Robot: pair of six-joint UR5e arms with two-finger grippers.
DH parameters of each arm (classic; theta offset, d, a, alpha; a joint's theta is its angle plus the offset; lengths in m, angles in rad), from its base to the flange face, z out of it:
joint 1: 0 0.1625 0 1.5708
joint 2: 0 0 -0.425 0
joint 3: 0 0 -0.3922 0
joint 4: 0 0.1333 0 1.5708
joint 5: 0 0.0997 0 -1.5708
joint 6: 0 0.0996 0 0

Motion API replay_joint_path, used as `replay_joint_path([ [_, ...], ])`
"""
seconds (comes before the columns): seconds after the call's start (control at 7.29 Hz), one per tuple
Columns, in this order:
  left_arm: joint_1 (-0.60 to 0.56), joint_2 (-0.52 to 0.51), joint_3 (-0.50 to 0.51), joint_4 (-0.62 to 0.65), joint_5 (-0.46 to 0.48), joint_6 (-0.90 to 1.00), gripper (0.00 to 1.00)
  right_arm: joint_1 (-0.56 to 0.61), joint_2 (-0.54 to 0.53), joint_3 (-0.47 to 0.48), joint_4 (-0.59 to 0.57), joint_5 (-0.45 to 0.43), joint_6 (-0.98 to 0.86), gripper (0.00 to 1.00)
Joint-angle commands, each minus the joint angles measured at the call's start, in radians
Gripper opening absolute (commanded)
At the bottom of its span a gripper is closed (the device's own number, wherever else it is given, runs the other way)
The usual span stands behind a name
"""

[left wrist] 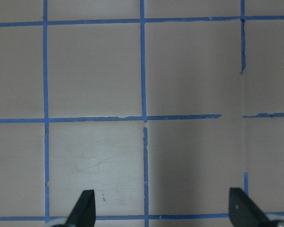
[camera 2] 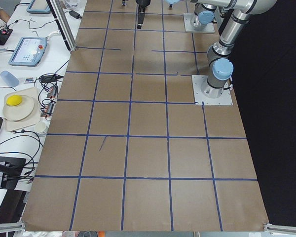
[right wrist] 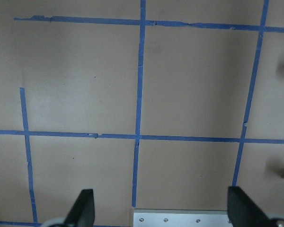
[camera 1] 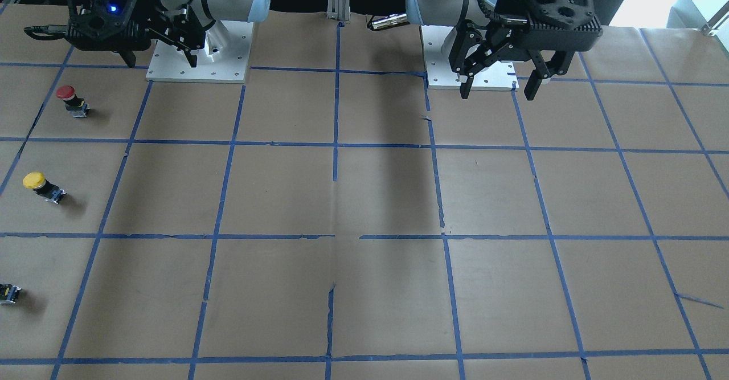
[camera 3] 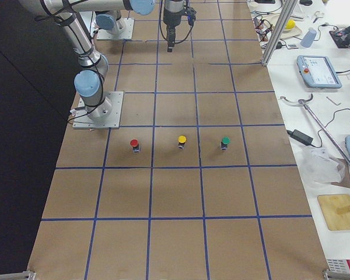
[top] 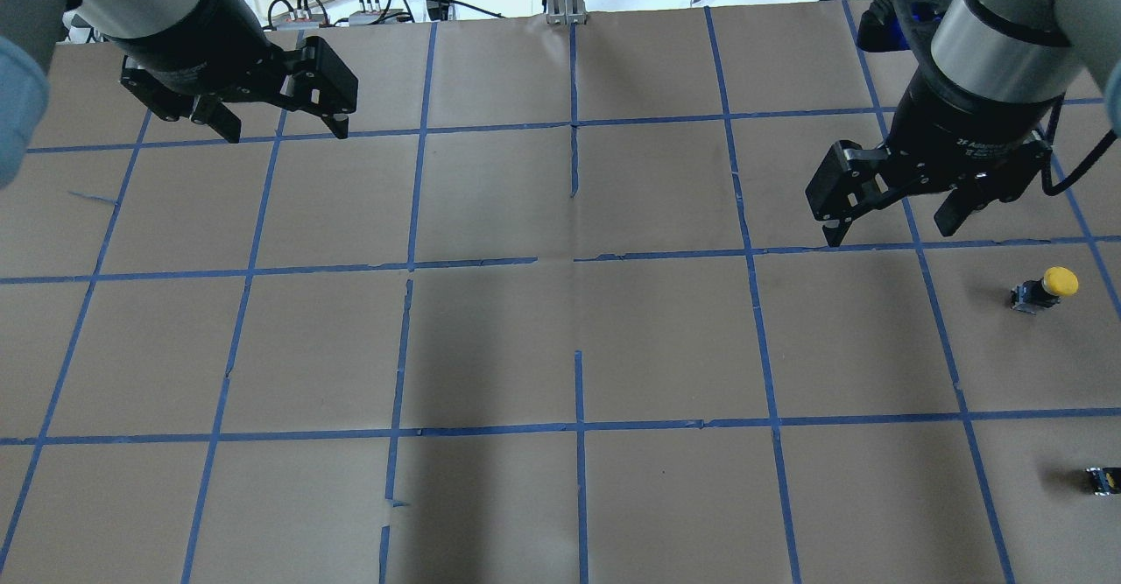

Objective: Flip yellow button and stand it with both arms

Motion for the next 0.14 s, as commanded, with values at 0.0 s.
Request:
replay_joint_path([
  [0.0,0.001,0.0,-0.001,0.0,0.0,0.0,1.0,0.0,0.001,0.0,-0.001,0.001,0.0,1.0],
])
